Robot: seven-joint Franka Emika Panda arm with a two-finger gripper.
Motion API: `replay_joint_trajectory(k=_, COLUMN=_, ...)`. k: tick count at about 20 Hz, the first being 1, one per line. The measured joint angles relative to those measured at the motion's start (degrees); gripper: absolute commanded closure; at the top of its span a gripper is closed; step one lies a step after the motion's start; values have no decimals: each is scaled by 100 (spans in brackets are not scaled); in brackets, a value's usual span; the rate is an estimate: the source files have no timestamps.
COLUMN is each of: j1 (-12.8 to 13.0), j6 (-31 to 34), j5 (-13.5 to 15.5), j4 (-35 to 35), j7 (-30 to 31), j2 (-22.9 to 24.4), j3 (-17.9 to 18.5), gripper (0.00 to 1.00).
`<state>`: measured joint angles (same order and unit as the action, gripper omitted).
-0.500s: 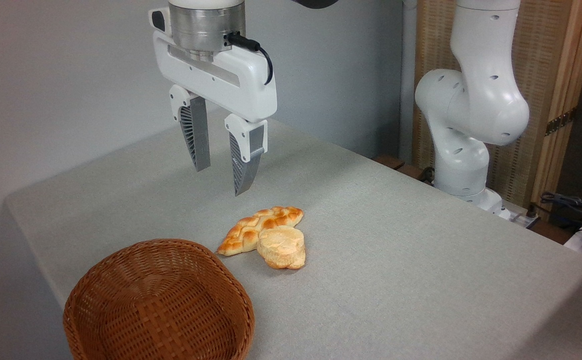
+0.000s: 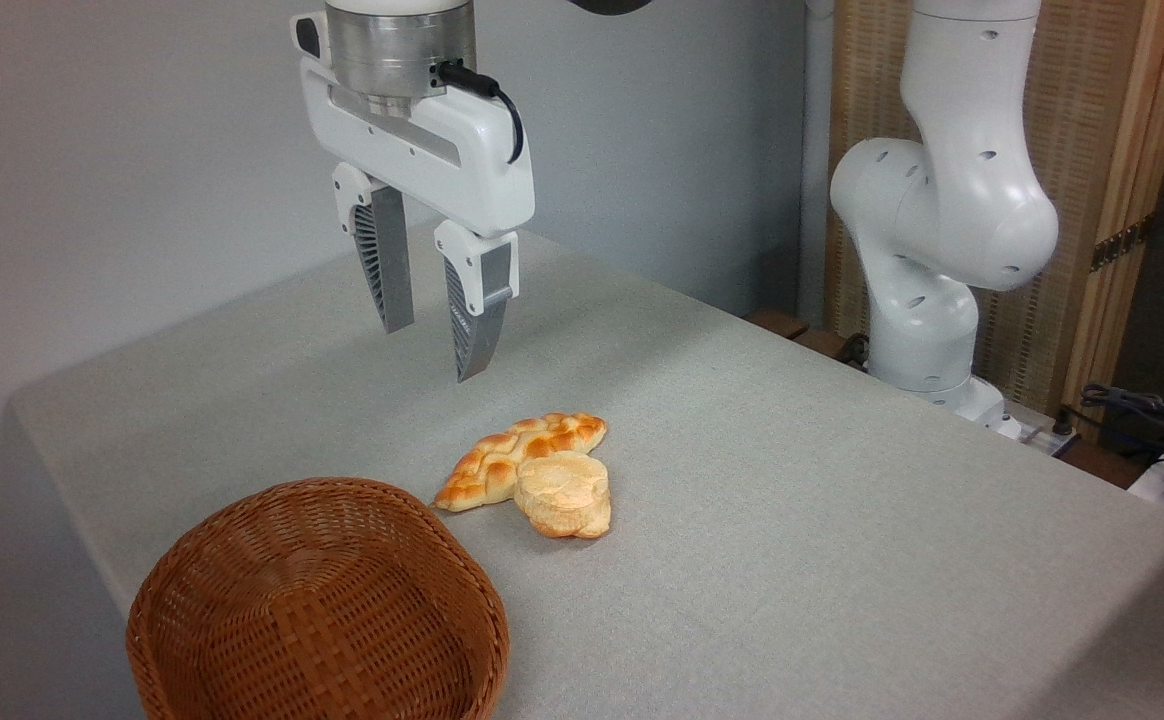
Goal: Put bread into the basket
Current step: 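Lower the open gripper toward the round pale bread roll, then close the gripper around the round bread roll beside the braided pastry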
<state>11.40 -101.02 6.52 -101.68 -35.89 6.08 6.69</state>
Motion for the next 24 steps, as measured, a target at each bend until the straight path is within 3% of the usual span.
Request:
replay_joint_trajectory(k=17, j1=0, j6=81, j5=-1, j4=-47, j7=-6, j2=-200, j3=-22, gripper=0)
replay_joint_trajectory(k=24, j1=-9, j6=-111, j5=-42, j4=-888, j7=-650, j2=-92, j3=-20, gripper=0)
